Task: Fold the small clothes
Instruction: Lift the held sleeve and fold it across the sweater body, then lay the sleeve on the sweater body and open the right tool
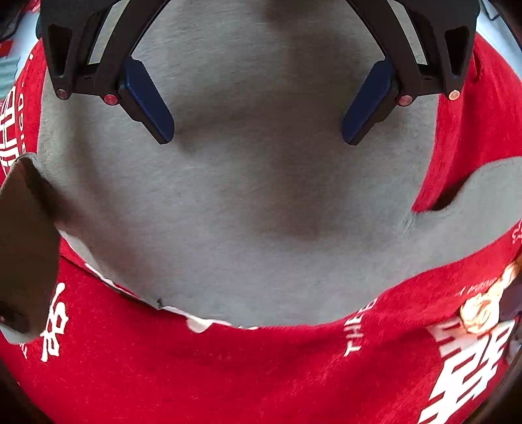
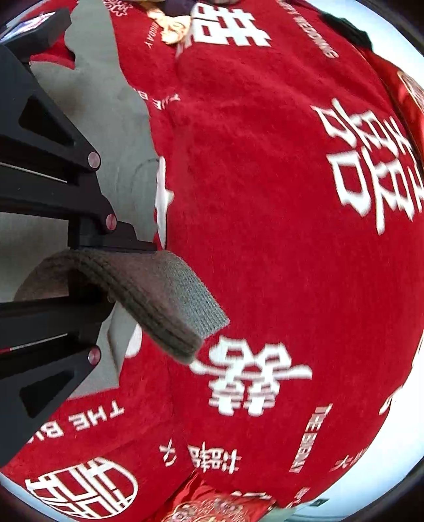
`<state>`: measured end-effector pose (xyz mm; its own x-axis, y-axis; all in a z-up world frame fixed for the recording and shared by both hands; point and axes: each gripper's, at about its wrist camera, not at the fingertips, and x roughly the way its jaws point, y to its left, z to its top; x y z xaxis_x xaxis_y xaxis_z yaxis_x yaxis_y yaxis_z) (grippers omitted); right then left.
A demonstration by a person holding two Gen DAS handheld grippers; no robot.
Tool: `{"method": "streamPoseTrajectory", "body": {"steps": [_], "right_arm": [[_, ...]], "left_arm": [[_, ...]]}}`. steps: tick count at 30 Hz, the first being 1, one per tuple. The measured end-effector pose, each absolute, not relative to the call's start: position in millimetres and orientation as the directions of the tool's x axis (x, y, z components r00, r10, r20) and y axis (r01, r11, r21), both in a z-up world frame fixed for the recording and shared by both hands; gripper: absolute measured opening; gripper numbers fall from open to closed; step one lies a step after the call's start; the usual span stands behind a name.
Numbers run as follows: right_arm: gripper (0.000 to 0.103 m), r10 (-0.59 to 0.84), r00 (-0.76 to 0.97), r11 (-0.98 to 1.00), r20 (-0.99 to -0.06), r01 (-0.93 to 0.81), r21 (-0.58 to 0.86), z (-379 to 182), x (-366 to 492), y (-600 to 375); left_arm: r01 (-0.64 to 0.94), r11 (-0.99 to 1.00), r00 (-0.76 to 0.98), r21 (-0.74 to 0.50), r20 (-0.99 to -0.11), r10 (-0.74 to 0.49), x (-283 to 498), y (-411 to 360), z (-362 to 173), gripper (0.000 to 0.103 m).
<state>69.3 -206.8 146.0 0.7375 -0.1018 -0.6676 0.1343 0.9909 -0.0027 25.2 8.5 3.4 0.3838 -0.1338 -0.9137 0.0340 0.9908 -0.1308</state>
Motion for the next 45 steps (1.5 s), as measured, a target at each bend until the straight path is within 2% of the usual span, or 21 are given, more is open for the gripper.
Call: {"method": "streamPoseTrajectory", "body": {"steps": [18,35,38,40,42,45], "right_arm": [[0.006,0.000,0.644,0.998,-0.765,-0.047,-0.040,71,101,-92],[0.007,0.075,0.571,0.989,-0.818,-0.146,-0.011,37,112,-41],[0.012,0.120,0.534,0.986,-0.837,-0.160,0.040,30,114,-41],[0.020,0.153,0.514,0.982,-0.844,-0.177,0.071,27,115,-39],[0.034,0.158,0.516,0.979,-0.842,-0.190,0.068,27,114,-36],[0.039,0.164,0.525,0.975,-0.835,-0.212,0.059,29,110,-30]], "left_arm": [[-0.072,0.980,0.413,-0.187,-0.900,-0.141,9,63,7,0.103],[-0.095,0.975,0.438,-0.200,-0.888,-0.139,-2,86,14,0.103],[-0.112,0.973,0.431,-0.204,-0.892,-0.138,-2,90,10,0.103],[-0.119,0.971,0.427,-0.207,-0.893,-0.138,-2,92,8,0.103],[-0.122,0.971,0.427,-0.205,-0.894,-0.135,-2,92,7,0.103],[-0.124,0.972,0.426,-0.197,-0.896,-0.127,-2,93,6,0.103]]}}
